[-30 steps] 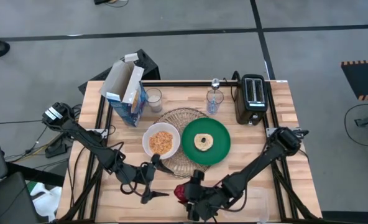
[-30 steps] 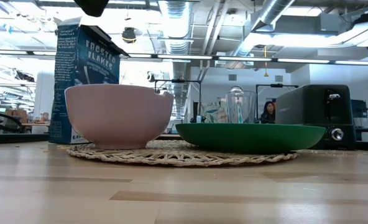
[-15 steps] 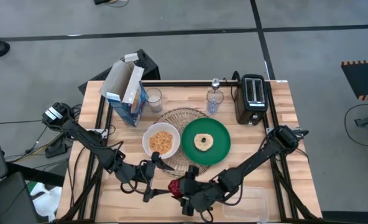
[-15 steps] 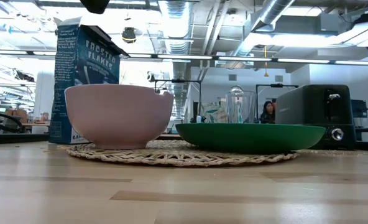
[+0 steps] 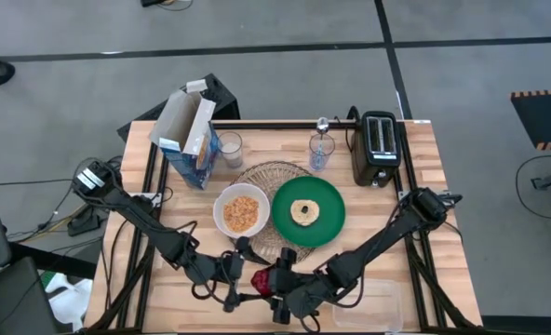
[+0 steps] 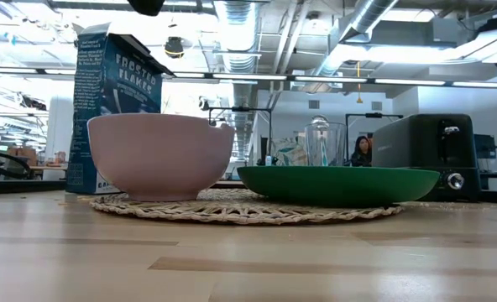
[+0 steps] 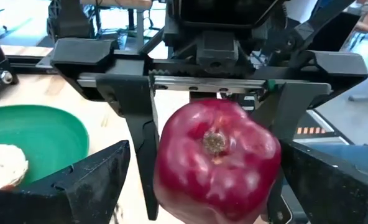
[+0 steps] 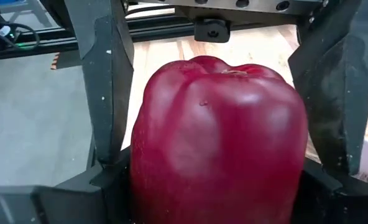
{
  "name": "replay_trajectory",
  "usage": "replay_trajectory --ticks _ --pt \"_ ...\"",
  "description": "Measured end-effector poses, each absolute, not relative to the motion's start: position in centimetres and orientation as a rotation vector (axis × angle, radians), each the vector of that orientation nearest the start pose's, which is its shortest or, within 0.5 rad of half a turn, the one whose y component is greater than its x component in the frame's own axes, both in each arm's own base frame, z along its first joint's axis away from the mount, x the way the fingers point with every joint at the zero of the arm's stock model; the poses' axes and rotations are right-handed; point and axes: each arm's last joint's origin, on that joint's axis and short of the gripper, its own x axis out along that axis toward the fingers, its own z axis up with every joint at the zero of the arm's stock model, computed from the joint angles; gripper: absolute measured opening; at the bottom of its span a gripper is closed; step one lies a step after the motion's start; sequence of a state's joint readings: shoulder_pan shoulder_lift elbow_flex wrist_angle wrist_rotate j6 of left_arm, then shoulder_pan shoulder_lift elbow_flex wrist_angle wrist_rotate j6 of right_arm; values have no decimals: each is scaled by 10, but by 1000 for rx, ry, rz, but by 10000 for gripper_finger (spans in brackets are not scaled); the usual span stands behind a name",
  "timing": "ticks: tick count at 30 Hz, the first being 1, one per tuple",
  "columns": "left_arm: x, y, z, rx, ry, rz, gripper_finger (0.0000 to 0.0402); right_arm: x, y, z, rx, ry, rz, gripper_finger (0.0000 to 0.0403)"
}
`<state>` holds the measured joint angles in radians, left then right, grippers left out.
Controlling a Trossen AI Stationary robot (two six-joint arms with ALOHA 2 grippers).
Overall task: Arrange a breakfast setting
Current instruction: Put the apple on top of the brown placemat
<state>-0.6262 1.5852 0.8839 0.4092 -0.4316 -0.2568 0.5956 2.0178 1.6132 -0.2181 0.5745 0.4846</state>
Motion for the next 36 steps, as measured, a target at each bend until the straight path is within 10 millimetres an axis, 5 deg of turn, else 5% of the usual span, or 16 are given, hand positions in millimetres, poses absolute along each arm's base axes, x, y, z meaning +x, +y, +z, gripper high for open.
replay_trajectory --ticks 13,21,30,36 --pt "283 -189 228 -93 295 -163 234 388 243 246 146 509 -109 328" --pt "283 -190 229 -101 299 -181 234 382 244 250 115 532 -91 348" --pt "268 -196 239 -37 293 -207 234 347 261 284 95 512 -37 347" --pt "263 -196 239 -9 217 -189 234 322 278 286 4 468 -148 349"
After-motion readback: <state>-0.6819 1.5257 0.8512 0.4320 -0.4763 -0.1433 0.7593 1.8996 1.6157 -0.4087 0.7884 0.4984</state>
